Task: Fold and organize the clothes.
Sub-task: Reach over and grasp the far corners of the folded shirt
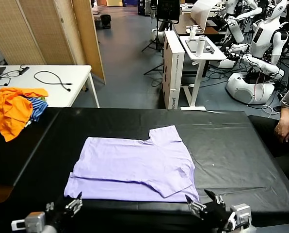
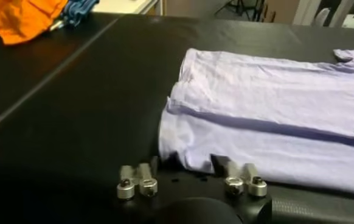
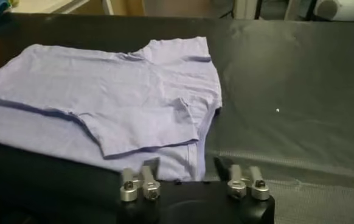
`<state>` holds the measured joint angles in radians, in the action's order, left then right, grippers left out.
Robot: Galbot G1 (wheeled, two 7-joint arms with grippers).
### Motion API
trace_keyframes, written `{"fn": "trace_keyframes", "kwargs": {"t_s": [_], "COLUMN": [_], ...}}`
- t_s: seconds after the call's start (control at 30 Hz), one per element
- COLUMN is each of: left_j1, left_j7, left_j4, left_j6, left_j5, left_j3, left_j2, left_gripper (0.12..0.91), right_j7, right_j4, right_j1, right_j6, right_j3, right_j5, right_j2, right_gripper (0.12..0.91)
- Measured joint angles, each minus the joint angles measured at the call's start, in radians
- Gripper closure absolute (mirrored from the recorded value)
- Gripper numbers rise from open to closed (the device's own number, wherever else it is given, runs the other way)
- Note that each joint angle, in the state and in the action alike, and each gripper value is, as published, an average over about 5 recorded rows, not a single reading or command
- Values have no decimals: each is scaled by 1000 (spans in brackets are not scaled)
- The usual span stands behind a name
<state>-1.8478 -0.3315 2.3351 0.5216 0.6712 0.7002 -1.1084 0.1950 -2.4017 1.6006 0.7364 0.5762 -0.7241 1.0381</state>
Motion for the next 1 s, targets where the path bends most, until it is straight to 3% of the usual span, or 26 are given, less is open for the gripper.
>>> {"fn": "trace_keyframes", "kwargs": {"t_s": [0.13, 0.33, 0.57, 1.0], "left_j1": [75, 240, 459, 762], "left_j7": [56, 49, 58, 99], "left_j4": [-21, -94, -230, -534], "left_j6": [44, 90, 98, 110], "left_j5": [30, 136, 186, 196], "left_j3": [7, -21, -89, -247], "left_j2": [37, 89, 125, 161], "left_gripper": [124, 123, 123, 123], "right_j7": [14, 29, 49, 57], "right_j4": [95, 276, 462, 680], "right_j1": [-155, -381, -598, -780], "right_j6": [0, 0, 0, 0], "right_j3": [-38, -123, -239, -362], "right_j5": [-53, -82, -84, -69], "right_j2": [-17, -17, 6, 48], "right_gripper": [118, 118, 118, 118]}}
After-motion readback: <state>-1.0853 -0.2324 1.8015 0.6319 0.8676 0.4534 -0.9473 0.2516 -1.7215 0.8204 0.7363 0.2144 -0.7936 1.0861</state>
